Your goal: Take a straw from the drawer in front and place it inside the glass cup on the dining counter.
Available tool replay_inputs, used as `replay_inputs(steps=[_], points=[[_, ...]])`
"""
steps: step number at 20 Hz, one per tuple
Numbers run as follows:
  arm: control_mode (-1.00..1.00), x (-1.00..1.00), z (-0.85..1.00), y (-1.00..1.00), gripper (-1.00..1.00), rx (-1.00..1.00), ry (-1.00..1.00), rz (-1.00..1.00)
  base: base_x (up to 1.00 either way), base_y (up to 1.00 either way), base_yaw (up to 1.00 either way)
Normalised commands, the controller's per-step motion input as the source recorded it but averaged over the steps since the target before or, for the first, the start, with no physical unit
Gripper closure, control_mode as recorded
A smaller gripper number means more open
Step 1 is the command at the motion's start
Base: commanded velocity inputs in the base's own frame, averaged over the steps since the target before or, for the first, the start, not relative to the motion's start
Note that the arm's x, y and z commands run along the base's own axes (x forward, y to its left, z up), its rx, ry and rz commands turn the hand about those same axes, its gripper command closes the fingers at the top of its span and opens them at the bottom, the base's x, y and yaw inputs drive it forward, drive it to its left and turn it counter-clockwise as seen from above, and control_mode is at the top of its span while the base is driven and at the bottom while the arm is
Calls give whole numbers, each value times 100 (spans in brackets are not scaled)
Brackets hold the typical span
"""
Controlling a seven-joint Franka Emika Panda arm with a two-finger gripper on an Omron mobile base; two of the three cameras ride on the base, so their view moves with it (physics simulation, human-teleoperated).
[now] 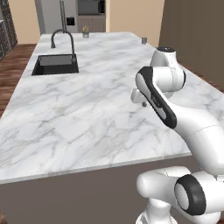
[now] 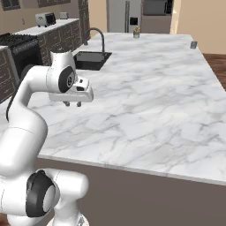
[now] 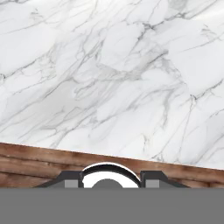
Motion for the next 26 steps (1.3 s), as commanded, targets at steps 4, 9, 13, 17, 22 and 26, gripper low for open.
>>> replay_inputs(steps=[4, 9, 13, 17, 22, 26], points=[[100, 0, 0, 0, -100, 0, 0, 0, 0, 0, 0], [100, 0, 0, 0, -100, 0, 0, 0, -35, -7, -4], [100, 0, 0, 0, -100, 0, 0, 0, -69, 19, -2], [100, 0, 0, 0, -100, 0, 0, 0, -45, 76, -9], [100, 0, 0, 0, -100, 0, 0, 0, -30, 100, -10], [100, 0, 0, 0, -100, 0, 0, 0, -26, 100, -22]])
